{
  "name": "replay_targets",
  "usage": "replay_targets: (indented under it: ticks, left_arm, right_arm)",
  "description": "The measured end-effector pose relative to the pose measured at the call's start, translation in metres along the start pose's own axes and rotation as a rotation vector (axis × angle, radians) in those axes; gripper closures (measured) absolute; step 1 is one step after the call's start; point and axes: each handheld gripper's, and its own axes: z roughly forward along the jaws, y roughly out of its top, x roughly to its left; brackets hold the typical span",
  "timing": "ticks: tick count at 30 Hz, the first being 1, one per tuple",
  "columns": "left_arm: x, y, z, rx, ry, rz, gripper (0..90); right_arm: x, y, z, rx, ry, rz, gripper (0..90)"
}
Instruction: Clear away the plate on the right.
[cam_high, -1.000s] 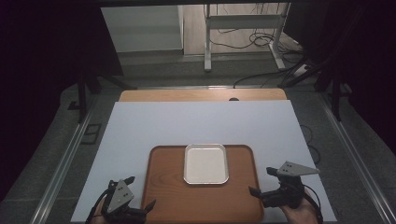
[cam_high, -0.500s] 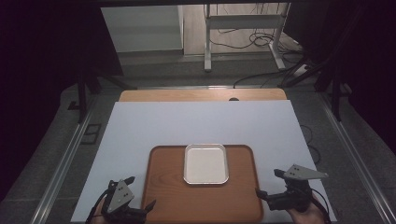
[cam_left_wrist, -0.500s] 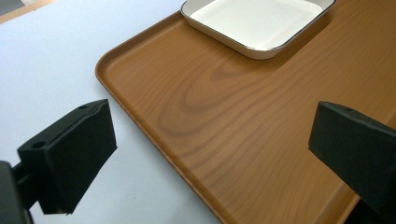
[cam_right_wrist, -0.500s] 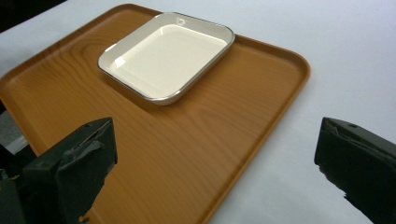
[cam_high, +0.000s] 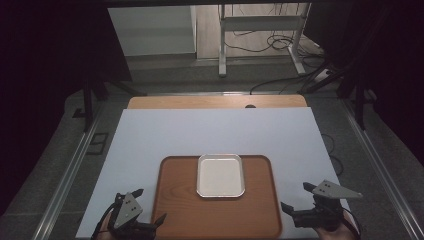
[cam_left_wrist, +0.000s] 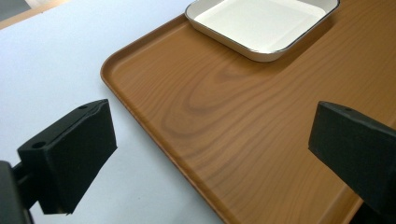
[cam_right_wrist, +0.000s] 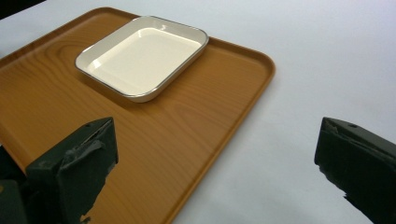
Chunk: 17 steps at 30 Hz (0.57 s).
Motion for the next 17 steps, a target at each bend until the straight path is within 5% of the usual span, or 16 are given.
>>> replay_targets:
  ticks: [17]
  left_arm:
    - [0.0,0.0,0.0,0.001,0.005,0.008,0.5]
  right_arm:
    - [-0.008,-0.015,-0.003,0.02,-0.034,0.021,0.0]
